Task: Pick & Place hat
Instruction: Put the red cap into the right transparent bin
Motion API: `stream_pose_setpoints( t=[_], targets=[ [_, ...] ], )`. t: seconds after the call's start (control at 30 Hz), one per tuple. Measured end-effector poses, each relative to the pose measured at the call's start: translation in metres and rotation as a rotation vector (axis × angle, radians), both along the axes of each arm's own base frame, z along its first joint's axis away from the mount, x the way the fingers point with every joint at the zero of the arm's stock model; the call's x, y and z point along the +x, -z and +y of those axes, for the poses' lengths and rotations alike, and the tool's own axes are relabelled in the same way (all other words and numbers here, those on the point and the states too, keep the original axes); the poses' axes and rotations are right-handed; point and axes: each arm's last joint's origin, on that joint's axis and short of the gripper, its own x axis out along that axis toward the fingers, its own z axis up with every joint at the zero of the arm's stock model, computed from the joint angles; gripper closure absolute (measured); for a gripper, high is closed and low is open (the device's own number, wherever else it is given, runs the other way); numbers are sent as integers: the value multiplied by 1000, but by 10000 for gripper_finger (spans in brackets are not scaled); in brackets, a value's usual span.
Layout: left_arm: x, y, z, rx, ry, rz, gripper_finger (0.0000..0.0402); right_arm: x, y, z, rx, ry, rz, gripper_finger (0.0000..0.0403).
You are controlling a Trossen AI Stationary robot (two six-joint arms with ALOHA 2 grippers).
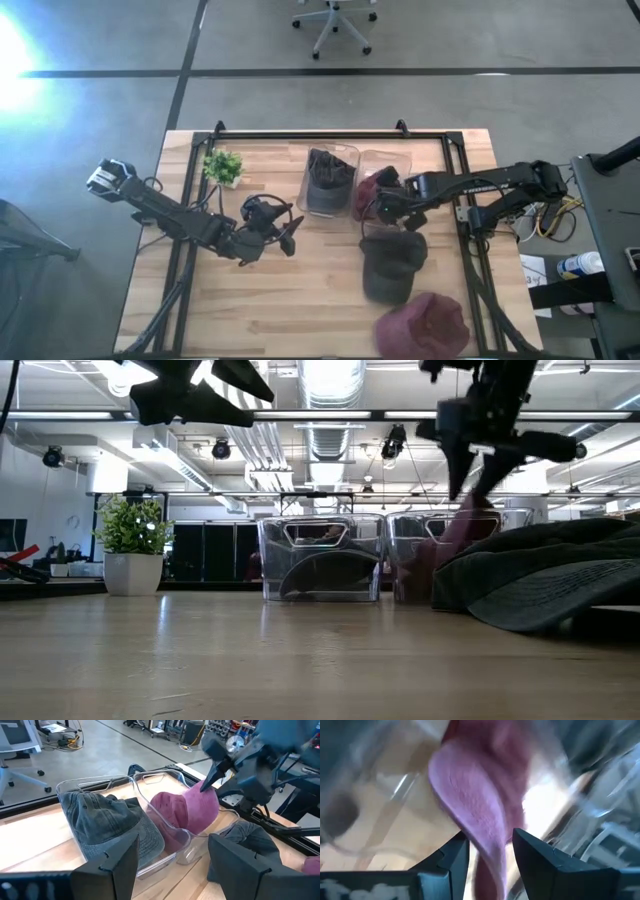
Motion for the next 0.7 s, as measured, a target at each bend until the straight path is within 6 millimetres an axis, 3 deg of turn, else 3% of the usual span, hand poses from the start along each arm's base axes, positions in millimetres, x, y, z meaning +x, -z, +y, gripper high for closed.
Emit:
stream_pose_setpoints(
  t=[0.17, 0.3, 0.4, 0.57, 0.7],
  targets=[
    [0, 0, 0, 1, -6, -2, 170, -8, 17, -5, 5, 72, 35, 267],
    [0, 0, 0, -6, -12, -9, 170, -5, 18, -4, -39, 164, -40, 327],
    [0, 0, 0, -14, -14, -15, 170, -2, 9, -4, -67, 241, -110, 381],
    [0, 0, 0, -11, -13, -11, 170, -4, -18, -6, -128, 445, -183, 390],
    [0, 0, 0, 9, -7, 5, 170, -18, -40, -7, -159, 566, -129, 391]
  ],
)
